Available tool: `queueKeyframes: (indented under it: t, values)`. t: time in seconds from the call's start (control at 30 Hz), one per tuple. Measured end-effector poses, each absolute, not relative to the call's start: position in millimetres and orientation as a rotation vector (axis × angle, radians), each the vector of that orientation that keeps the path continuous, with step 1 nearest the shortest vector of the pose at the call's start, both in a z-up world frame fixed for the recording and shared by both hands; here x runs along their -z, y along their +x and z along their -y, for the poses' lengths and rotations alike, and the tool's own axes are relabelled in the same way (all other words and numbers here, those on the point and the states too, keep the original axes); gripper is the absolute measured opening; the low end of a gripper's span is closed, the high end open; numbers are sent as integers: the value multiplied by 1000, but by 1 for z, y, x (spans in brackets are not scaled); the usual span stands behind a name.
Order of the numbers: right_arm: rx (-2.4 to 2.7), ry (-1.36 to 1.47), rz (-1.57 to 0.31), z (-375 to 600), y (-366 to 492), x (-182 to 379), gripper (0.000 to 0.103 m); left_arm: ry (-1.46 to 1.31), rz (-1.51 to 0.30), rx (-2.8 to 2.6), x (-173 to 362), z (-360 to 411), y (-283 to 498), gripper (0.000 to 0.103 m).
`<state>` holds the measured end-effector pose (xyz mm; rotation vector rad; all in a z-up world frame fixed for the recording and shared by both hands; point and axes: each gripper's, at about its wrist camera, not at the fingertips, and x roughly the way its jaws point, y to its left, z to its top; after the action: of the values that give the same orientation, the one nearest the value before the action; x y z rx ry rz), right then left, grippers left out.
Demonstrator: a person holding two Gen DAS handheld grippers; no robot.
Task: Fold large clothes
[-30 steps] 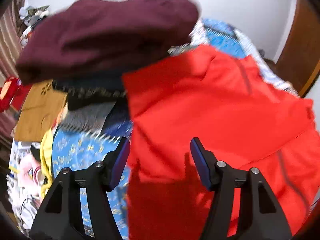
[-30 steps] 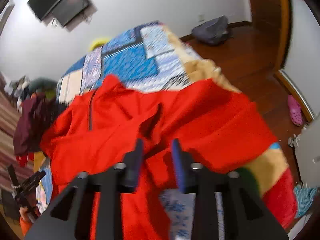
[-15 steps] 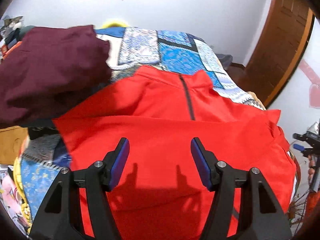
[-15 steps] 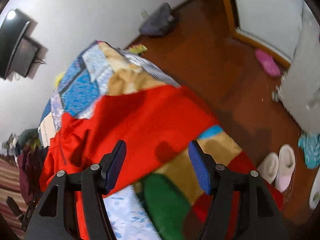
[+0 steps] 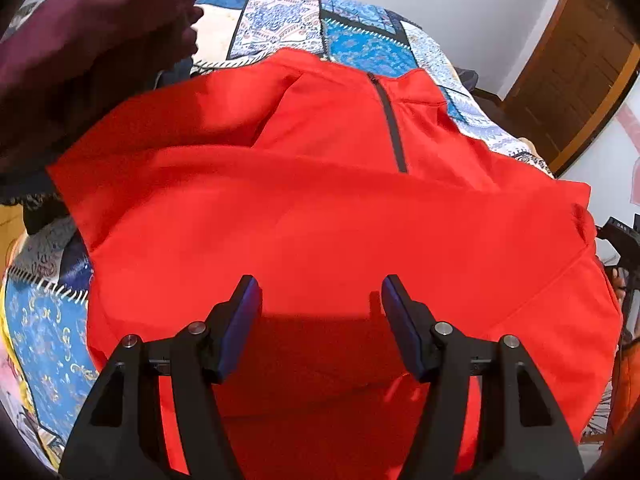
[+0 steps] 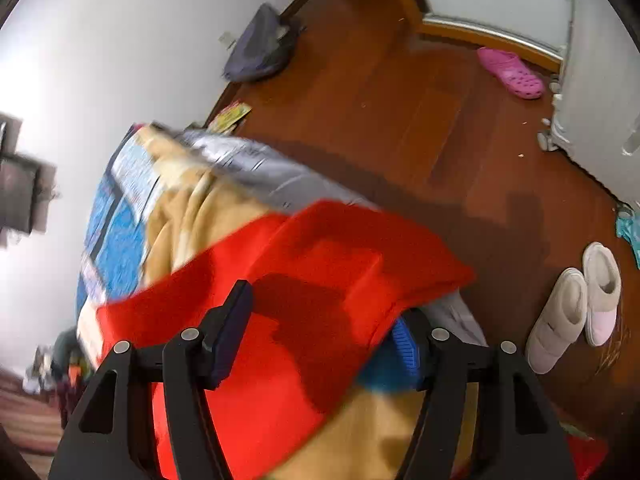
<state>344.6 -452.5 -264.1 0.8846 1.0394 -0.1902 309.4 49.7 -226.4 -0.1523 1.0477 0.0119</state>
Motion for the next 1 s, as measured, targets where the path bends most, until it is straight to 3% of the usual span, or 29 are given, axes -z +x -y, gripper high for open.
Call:
queueKeyframes:
  t: [0.07, 0.13, 0.23, 0.4, 0.7, 0.83, 1.0]
  values:
    - [217, 898, -1032, 456, 348, 269, 57, -159, -1051, -18, 230, -52, 309, 63]
    - [237, 910, -1032, 458, 348, 273, 32, -166, -1056, -27, 234, -53, 308, 63]
    - [247, 883, -997, 457, 343, 264, 8, -160, -1060, -38, 244, -51, 307, 63]
    - [263, 732, -886, 449, 330, 216, 7, -100, -1058, -44, 244, -45, 307, 63]
    - [24, 493, -604, 389, 307, 75, 7, -119, -1043, -52, 241, -48, 300, 63]
    - [-132, 445, -574, 339, 306, 47, 7, -126, -1024, -38, 233, -46, 294, 63]
    - [-302, 363, -615, 275, 308, 49, 7, -109, -982, -3, 217, -40, 280, 63]
